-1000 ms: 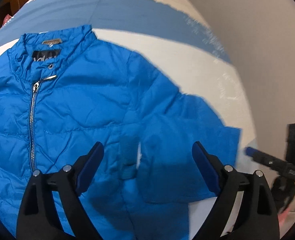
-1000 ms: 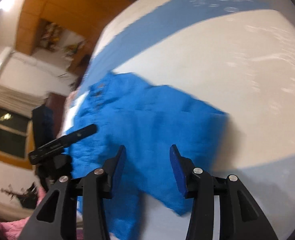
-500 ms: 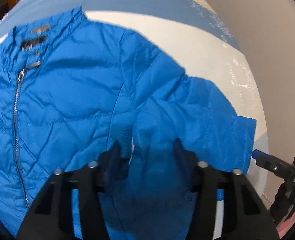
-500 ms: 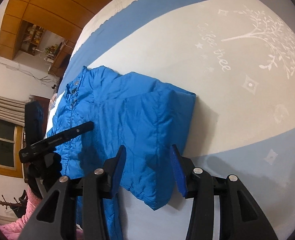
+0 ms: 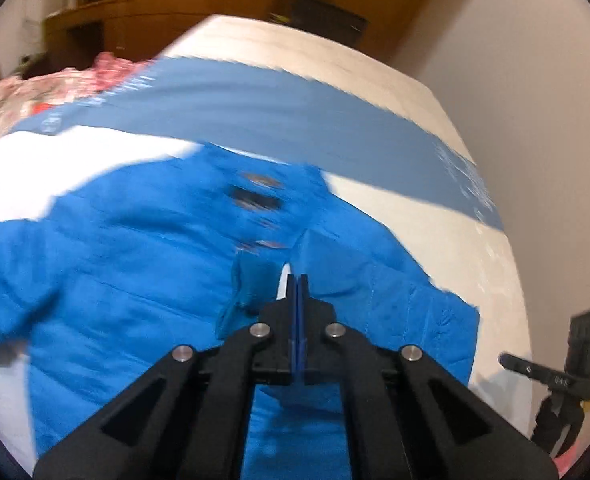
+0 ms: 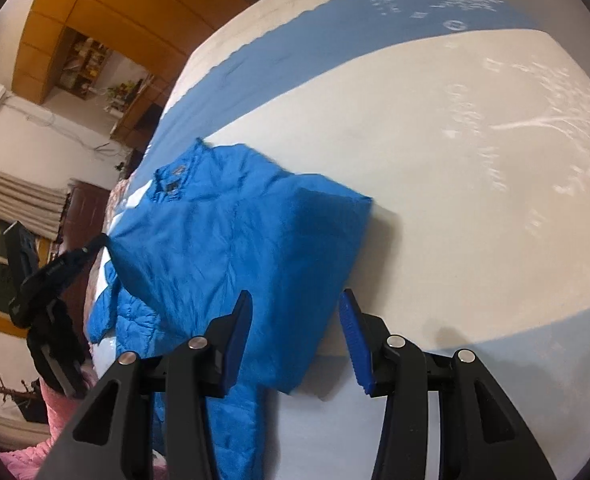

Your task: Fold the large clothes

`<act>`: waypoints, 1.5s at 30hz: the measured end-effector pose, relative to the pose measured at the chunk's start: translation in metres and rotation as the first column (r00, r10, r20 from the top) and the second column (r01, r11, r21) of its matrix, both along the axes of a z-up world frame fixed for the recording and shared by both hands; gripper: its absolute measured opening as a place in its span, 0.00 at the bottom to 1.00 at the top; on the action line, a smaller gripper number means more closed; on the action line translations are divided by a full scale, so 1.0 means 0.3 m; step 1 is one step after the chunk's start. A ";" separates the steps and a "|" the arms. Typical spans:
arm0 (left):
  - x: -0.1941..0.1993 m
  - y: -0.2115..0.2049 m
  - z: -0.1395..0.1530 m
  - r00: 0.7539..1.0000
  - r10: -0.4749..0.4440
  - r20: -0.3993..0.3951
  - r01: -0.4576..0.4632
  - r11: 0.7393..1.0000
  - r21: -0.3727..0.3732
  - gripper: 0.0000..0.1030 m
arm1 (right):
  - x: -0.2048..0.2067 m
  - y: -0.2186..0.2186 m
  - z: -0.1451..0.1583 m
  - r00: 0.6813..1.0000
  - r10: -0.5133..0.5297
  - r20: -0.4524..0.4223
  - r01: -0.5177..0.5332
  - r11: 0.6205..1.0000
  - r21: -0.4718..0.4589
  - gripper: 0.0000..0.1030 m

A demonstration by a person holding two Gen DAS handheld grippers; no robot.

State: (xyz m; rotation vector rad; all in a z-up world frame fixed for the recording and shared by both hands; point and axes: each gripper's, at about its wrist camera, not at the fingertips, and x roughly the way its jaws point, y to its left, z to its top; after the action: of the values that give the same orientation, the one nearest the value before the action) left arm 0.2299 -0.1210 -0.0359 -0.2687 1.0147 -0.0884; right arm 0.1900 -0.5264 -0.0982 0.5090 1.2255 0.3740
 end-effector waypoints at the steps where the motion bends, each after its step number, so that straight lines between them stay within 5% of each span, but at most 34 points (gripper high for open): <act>1: 0.005 0.057 0.004 0.999 0.036 0.001 -0.036 0.999 0.027 0.00 | 0.009 0.021 -0.001 1.000 0.014 0.000 -0.014 1.000 0.000 0.45; 10: 0.039 0.350 -0.113 0.980 0.185 -0.077 -0.172 0.973 0.155 0.00 | 0.113 0.310 -0.045 0.984 0.179 -0.019 -0.178 0.984 0.030 0.45; 16: 0.062 0.441 -0.281 0.961 0.198 -0.191 -0.159 0.966 0.203 0.00 | 0.154 0.409 -0.164 0.977 0.185 -0.107 -0.190 0.981 -0.034 0.44; 20: 0.071 0.442 -0.319 0.967 0.167 -0.191 -0.117 0.961 0.249 0.00 | 0.168 0.421 -0.222 0.974 0.172 -0.146 -0.178 0.983 -0.034 0.42; 24: 0.067 0.473 -0.255 0.965 0.185 -0.186 -0.141 0.964 0.224 0.03 | 0.163 0.421 -0.185 0.977 0.157 -0.146 -0.166 0.985 -0.056 0.43; 26: 0.038 0.472 -0.172 0.975 0.189 -0.120 -0.162 0.965 0.204 0.03 | 0.149 0.429 -0.128 0.982 0.152 -0.109 -0.158 0.986 -0.050 0.43; 30: 0.015 0.405 -0.097 0.992 0.106 -0.072 -0.093 0.981 0.168 0.04 | 0.138 0.487 -0.062 0.982 0.176 -0.069 -0.180 0.982 -0.055 0.43; 37: 0.036 0.330 -0.284 0.979 0.035 -0.201 0.002 0.983 0.181 0.07 | 0.148 0.578 -0.161 0.975 0.176 -0.134 -0.189 0.978 -0.085 0.43; 45: 0.035 0.340 -0.352 0.977 -0.007 -0.211 0.040 0.988 0.151 0.05 | 0.151 0.603 -0.236 0.981 0.143 -0.130 -0.160 0.978 -0.133 0.42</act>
State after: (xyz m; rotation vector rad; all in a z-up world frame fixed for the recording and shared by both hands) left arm 0.2405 -0.0191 -0.1414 -0.1259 1.2287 -0.0020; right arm 0.2352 -0.3456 -0.1690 0.3188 1.4011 0.3865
